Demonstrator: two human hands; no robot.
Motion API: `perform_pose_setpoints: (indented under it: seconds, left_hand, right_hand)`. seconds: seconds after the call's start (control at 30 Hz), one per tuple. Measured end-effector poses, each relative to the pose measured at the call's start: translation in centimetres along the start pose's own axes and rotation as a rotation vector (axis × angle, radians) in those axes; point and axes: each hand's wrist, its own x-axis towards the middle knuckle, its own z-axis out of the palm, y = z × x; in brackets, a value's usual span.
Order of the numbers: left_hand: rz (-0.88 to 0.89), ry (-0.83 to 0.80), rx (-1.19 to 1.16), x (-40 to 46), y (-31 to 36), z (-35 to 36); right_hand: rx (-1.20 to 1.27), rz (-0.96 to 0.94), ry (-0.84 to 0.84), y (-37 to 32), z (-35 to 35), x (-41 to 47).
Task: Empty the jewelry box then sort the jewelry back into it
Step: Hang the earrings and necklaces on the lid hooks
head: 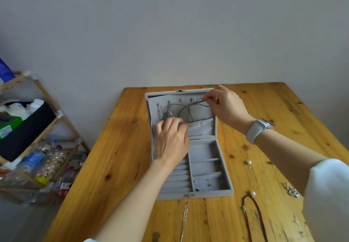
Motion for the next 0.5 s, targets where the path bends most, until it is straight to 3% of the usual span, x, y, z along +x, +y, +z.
perform_pose_setpoints:
  seconds: [0.13, 0.33, 0.5]
  left_hand:
    - [-0.146, 0.069, -0.193, 2.0, 0.8, -0.7]
    - [-0.188, -0.068, -0.397, 4.4, 2.8, 0.8]
    - [-0.255, 0.061, -0.575, 5.0, 4.0, 1.1]
  right_hand:
    - [0.058, -0.017, -0.042, 0.8, -0.8, -0.4]
    - [0.436, 0.103, -0.017, 0.3, -1.9, -0.2]
    - [0.651, 0.163, -0.021, 0.2, -1.8, -0.2]
